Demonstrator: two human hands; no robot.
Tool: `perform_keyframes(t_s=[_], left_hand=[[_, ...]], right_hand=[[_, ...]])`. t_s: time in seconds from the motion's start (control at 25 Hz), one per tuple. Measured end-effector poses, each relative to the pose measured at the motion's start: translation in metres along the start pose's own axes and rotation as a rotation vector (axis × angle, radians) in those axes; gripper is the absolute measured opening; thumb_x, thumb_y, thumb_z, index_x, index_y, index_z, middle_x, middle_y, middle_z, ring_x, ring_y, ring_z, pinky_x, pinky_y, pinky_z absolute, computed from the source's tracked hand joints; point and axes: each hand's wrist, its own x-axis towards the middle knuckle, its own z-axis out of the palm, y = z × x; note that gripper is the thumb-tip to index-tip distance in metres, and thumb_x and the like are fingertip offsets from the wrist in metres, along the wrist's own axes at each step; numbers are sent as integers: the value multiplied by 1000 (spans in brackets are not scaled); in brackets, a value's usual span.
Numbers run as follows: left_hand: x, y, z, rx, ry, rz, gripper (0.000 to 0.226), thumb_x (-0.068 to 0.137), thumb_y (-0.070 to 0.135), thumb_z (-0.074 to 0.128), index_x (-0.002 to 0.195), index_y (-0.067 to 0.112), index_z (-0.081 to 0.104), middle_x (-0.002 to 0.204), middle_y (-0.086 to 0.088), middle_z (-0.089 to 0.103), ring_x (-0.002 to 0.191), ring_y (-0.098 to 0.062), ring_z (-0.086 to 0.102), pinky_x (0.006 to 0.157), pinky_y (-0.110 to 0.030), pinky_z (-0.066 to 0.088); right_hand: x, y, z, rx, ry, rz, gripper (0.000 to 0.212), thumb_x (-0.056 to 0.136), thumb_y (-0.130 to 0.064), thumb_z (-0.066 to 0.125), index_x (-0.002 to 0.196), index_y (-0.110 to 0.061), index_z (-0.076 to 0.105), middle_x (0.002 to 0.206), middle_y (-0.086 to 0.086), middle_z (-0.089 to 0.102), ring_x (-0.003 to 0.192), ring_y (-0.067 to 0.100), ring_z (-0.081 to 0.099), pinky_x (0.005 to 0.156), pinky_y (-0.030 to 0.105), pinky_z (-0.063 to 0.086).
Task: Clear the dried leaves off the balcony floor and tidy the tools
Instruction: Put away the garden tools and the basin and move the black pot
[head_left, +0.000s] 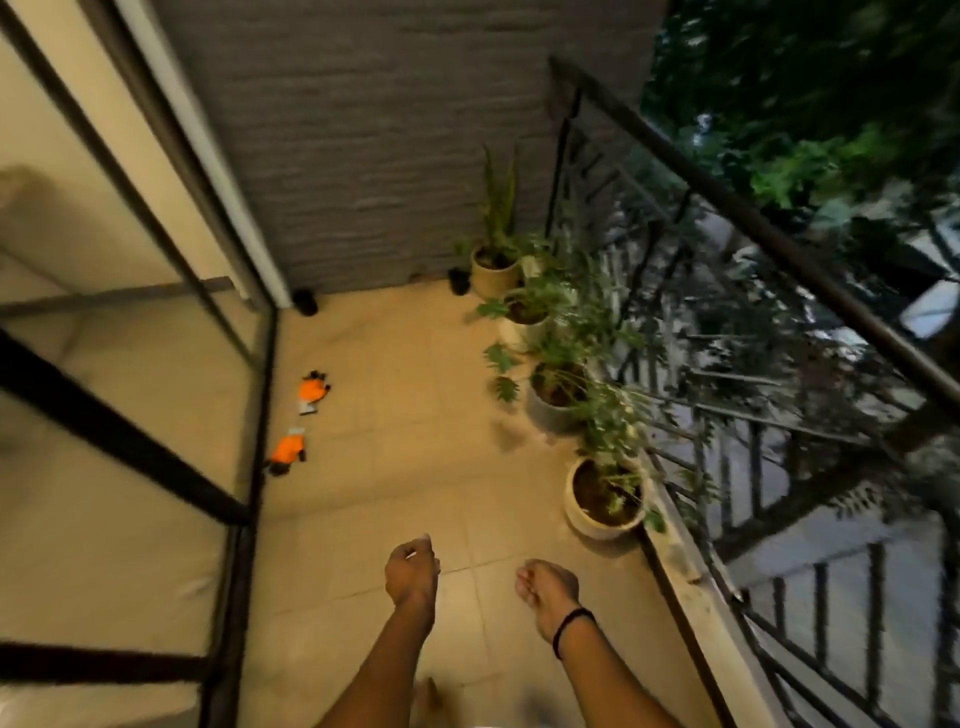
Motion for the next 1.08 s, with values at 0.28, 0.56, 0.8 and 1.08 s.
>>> perform_keyframes(t_s=[0.28, 0.56, 0.8, 1.08], left_hand=[[105, 51, -94, -183, 223, -127, 22, 98, 16, 62, 99, -6, 68, 69, -13, 62, 60, -23, 56, 62, -28, 47], [218, 107, -87, -349, 358, -323, 31, 97, 19, 64, 110, -10, 67, 74, -10, 59, 58, -19, 52, 55, -24, 43], [317, 197, -75, -445, 452, -302, 23, 98, 22, 63, 107, 2, 64, 95, -16, 67, 81, -26, 64, 77, -41, 56], [508, 250, -103, -163, 492, -405, 28, 94, 42, 63, 109, 19, 64, 103, -6, 67, 95, -27, 65, 90, -49, 56]], right_hand=[[7, 2, 177, -276, -165, 74, 18, 85, 8, 55, 72, -5, 55, 64, 12, 52, 46, 18, 41, 45, 26, 31], [97, -92, 305, -389, -184, 86, 13, 86, 7, 55, 77, -1, 61, 64, 12, 60, 50, 20, 49, 50, 26, 40], [158, -187, 447, -591, -253, 54, 12, 87, 7, 56, 80, 3, 64, 63, 13, 61, 54, 23, 51, 63, 31, 44], [226, -236, 661, -907, -291, 31, 9, 74, -1, 60, 69, -6, 64, 63, 12, 61, 60, 23, 53, 60, 30, 45]])
